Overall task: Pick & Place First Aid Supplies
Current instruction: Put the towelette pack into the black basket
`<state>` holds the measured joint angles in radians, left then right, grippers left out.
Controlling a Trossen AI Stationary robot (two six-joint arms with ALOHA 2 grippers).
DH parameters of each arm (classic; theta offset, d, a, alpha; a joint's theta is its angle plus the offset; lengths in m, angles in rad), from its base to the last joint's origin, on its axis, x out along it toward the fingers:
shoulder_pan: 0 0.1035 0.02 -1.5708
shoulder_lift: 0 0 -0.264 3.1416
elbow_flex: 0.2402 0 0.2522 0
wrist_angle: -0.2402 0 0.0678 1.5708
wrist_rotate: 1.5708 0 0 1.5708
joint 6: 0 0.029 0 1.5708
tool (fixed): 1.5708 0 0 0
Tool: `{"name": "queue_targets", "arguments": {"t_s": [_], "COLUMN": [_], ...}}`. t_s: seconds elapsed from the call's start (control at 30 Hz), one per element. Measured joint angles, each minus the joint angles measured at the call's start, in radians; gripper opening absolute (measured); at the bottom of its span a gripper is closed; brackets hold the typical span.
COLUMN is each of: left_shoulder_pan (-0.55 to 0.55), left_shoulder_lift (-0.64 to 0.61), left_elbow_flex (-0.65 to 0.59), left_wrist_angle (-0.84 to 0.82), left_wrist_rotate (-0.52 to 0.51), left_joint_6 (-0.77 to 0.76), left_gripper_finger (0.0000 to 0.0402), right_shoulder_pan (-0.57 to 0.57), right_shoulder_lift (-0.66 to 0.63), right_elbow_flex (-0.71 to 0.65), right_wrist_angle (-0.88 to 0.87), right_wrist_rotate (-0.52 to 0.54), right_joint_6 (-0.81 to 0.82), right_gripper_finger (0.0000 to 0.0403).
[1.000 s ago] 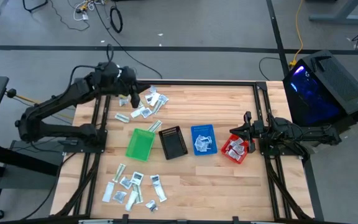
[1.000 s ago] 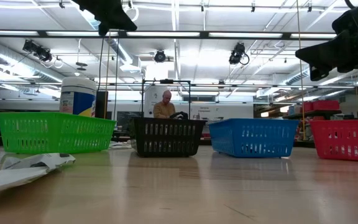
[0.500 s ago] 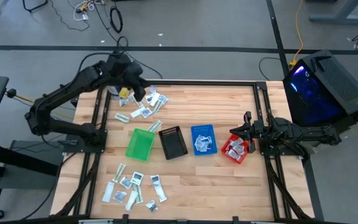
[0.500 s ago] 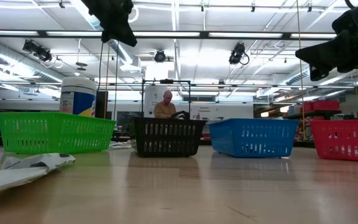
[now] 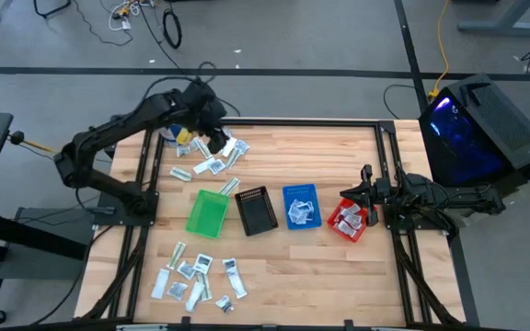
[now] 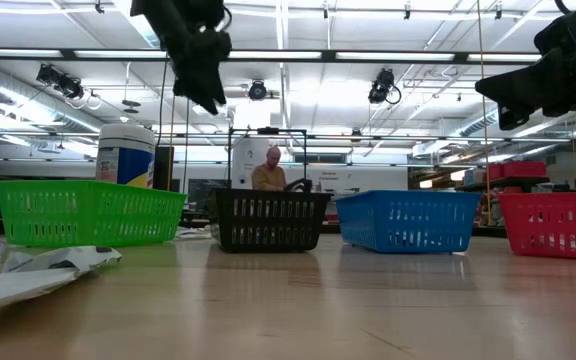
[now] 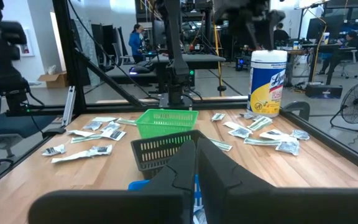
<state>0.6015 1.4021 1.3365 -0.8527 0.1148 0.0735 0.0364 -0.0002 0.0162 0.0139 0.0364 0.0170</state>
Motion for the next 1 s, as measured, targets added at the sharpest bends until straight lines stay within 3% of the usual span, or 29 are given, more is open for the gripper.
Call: {"name": "queue_targets", "arguments": {"t_s": [0.23,0.53,1.0], "left_shoulder_pan": [-0.020,-0.065,-0.078], "left_shoulder_lift": [0.112,0.230,0.344], "left_elbow_flex": [0.000,0.000,-0.001], "left_wrist_angle": [-0.030,-0.122,-0.181], "left_wrist_rotate": [-0.015,-0.090,-0.130], "left_joint_6": [0.010,0.196,-0.098], "left_gripper_finger": [0.0310,0.0354,0.0358], "right_shoulder_pan": [0.000,0.000,0.000], "right_shoulder_lift": [0.000,0.000,0.000], "right_elbow_flex": [0.000,0.000,0.000], "right_wrist_angle": [0.000,0.000,0.000], "right_wrist_rotate": [0.000,0.000,0.000], "right_joint_6": [0.000,0.000,0.000], "right_gripper_finger": [0.0023,0.0023,0.0023]}}
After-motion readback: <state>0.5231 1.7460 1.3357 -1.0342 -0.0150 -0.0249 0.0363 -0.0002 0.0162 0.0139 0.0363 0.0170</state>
